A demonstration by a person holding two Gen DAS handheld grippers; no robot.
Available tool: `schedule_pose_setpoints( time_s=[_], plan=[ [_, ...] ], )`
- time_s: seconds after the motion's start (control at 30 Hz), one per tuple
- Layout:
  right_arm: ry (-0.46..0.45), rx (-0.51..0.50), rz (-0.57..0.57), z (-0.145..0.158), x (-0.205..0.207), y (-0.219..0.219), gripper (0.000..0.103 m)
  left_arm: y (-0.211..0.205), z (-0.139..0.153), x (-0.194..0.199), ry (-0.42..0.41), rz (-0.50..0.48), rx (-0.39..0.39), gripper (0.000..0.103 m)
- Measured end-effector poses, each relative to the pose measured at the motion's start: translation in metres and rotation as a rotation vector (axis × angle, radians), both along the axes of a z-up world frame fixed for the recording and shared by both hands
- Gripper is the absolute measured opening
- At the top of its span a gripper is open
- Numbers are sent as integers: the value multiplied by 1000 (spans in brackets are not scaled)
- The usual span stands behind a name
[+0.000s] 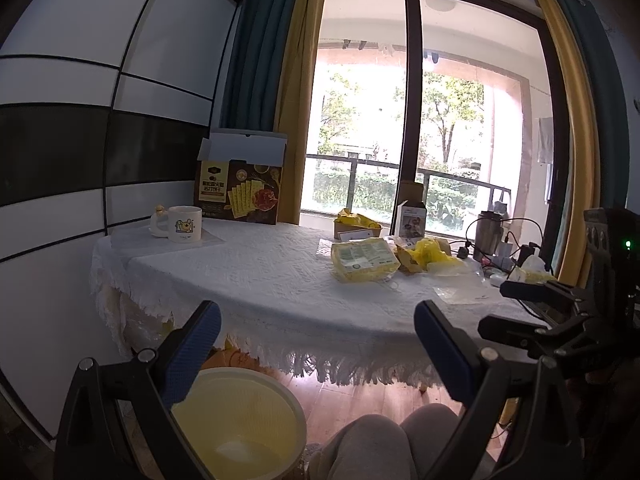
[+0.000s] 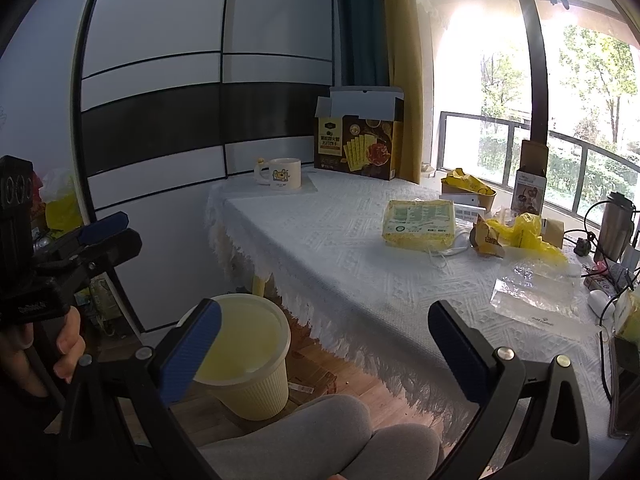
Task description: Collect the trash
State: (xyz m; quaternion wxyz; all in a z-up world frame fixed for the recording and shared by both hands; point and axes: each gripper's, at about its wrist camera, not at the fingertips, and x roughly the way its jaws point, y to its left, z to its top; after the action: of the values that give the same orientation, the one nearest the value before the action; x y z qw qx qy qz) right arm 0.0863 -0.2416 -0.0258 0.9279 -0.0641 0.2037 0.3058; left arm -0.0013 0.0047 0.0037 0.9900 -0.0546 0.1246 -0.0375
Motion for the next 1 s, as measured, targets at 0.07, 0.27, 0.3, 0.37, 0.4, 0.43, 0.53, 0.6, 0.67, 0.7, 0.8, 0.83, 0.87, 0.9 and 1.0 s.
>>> schedule_pose_setpoints(
  time_s=[0.07, 0.27, 0.3, 0.37, 0.4, 0.43, 0.53, 0.6, 0.67, 0.7, 0.8, 0.83, 0.87, 0.9, 1.0],
  plan=[
    [-1, 0, 1, 1, 0, 0, 103, 2, 0, 0, 2, 0, -1, 97],
    [4, -3, 4, -1, 1, 1, 103, 3, 0, 0, 2, 1, -5, 97],
    [3, -6, 4, 0, 1, 2, 103, 4, 0, 0, 3, 2, -7, 97],
    [0, -2, 6, 0, 1, 2, 103, 6, 0, 1, 5, 3, -12, 97],
    [0, 1, 7, 1, 1, 2, 103, 6, 0, 1, 4, 3, -11, 97],
    [-1, 1, 8, 0, 1, 2, 103, 6, 1, 0, 1, 3, -11, 97],
    [1, -6, 10, -1, 1, 4, 103, 7, 0, 1, 2, 1, -9, 97],
    [1, -9, 10, 0, 2, 3, 103, 7, -1, 2, 4, 0, -14, 97],
    [0, -11, 12, 0, 2, 3, 103, 8, -2, 2, 7, -1, -28, 97],
    [-3, -13, 13, 0, 2, 3, 103, 9, -2, 2, 11, -2, -34, 97],
    [-3, -12, 20, 1, 2, 3, 103, 10, -2, 2, 14, 5, -30, 97],
    [-3, -13, 23, 1, 1, 4, 103, 9, -2, 1, 15, 8, -26, 97],
    [-3, -14, 25, 1, 1, 4, 103, 9, -3, 2, 17, 12, -23, 97],
    [-2, -15, 30, 0, 1, 4, 103, 9, -3, 5, 26, 15, -24, 97],
    [5, -22, 35, 0, 5, 4, 103, 10, -5, 12, 43, 20, -39, 97]
  ],
)
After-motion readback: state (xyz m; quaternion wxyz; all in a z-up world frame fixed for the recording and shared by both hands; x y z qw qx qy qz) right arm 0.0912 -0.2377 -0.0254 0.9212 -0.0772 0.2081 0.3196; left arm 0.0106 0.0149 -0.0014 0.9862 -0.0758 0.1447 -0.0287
